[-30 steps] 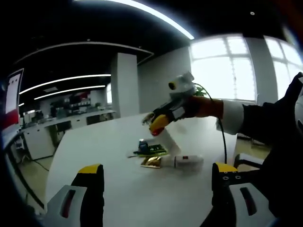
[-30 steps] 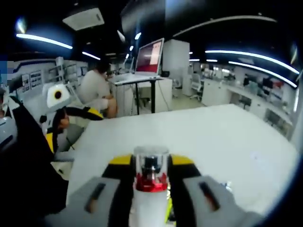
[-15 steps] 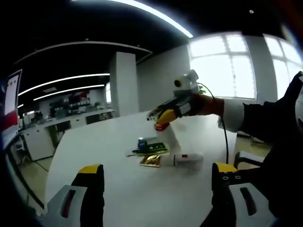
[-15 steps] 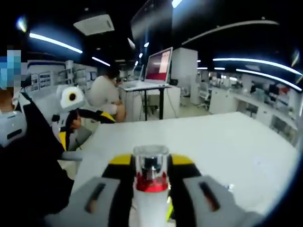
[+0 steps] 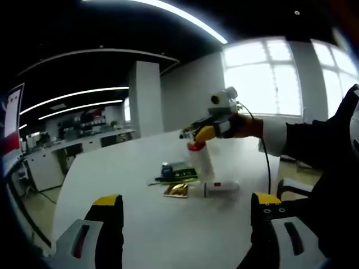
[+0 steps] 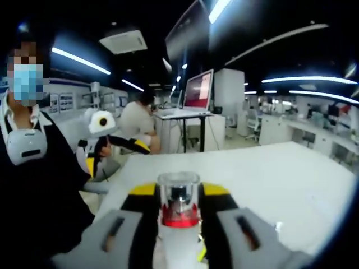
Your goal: Arrange the skincare products in the storage area until every visible bottle or jar stands upright without overlapping.
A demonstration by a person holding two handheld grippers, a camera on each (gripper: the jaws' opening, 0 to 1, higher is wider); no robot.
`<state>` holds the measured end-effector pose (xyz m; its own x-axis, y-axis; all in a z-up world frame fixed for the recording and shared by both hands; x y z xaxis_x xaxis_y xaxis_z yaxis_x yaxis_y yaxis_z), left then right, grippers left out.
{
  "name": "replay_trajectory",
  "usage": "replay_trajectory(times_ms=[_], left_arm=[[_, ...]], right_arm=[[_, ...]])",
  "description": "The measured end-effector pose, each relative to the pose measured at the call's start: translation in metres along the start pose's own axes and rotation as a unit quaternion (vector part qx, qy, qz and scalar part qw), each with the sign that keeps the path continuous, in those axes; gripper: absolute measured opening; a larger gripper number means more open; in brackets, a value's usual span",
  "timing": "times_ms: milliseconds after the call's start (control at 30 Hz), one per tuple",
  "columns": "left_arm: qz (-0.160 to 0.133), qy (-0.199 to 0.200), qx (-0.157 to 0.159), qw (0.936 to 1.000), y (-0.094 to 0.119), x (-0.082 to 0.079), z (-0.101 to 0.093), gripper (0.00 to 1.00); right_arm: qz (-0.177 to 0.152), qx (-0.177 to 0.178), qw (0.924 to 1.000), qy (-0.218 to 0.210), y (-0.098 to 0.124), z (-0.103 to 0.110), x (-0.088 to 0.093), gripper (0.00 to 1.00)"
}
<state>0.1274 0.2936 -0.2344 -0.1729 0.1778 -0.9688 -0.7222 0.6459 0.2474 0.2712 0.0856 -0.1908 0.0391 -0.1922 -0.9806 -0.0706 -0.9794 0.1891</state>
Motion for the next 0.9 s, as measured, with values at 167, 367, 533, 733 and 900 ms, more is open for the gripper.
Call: replay_trajectory(times_ms=[167,367,533,733,900], left_arm=[[0.002,0.0,0.0,1.0,-0.001,0.001,0.0,0.96],[0.003,-0.001,0.001,1.0,-0.002,0.002,-0.001,0.96],[0.001,-0.002,0.001,1.0,-0.002,0.001,-0.002,0.96],[0.004,-0.002,0.002,1.0,-0.004,0.002,-0.002,0.96],[0.004,-0.002,0.003,1.0,-0.006,0.001,-0.002,0.96]], right_arm=[[-0.019,-0.014,0.9997,0.001,0.006,0.003,0.002,0.26],[-0.041,-0.022,0.9989,-0.004,0.012,0.005,0.005,0.26],[-0.055,-0.033,0.9979,-0.004,0.018,0.004,0.007,0.26],[-0.066,-0.045,0.9968,-0.005,0.022,0.005,0.009,0.26],[-0.079,-0.049,0.9956,-0.01,0.023,0.006,0.011,0.27]])
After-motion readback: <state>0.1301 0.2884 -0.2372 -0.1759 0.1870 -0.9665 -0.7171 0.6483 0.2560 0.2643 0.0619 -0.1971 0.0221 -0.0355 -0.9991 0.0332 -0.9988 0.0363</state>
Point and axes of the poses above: the point that each gripper's makers call its tool centre point, and the gripper's own axes: y roughly backward along the fingers, z roughly to its left, x roughly out of its underside, the point moved 6 cm from there along y, roughly backward along the fingers, and after that the axes turned 1 degree about -z, right-handed, at the moved point
